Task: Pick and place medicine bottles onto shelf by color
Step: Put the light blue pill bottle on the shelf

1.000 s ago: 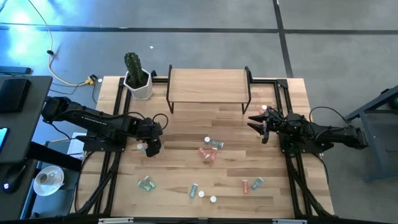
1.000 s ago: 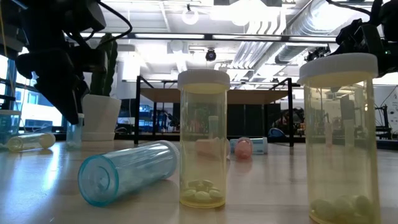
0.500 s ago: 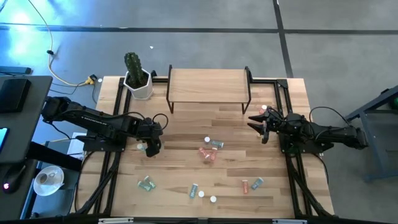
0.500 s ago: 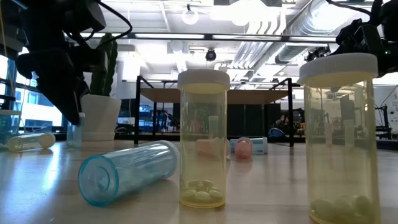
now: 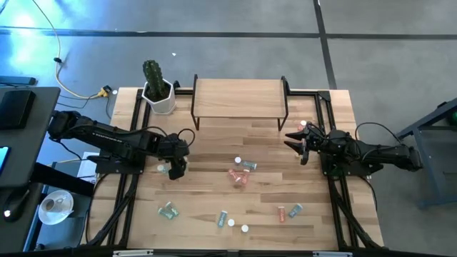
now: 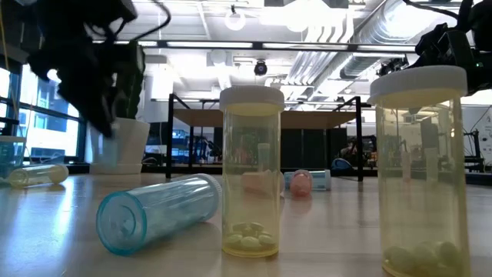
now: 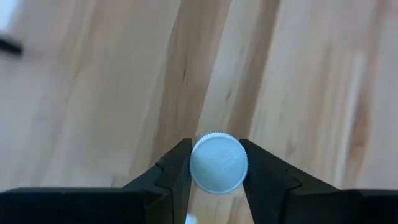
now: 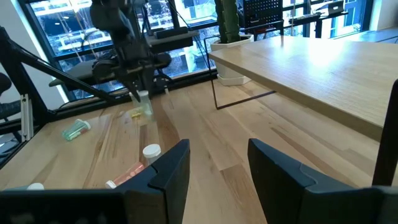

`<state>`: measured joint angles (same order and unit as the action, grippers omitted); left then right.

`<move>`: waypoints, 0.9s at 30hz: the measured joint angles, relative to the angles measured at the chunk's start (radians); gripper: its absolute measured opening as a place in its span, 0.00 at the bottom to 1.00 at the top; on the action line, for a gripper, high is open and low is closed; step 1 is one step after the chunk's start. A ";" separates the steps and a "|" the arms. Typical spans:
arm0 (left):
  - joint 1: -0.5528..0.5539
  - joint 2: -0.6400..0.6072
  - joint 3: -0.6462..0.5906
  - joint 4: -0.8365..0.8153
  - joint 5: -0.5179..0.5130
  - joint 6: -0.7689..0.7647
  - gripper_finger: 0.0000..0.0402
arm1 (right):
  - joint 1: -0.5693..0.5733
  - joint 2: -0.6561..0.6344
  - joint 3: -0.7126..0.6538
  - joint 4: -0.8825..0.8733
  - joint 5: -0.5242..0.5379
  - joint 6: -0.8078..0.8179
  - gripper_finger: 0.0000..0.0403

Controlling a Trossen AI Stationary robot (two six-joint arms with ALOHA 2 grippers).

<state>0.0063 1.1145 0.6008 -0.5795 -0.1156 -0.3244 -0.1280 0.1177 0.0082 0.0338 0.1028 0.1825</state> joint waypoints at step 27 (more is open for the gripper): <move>0.523 0.020 0.737 -0.022 -0.255 0.680 0.29 | 0.000 0.000 0.000 0.000 0.000 0.000 0.38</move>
<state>0.5297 1.1345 1.3379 -0.6012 -0.3710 0.3558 -0.1280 0.1176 0.0082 0.0339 0.1028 0.1827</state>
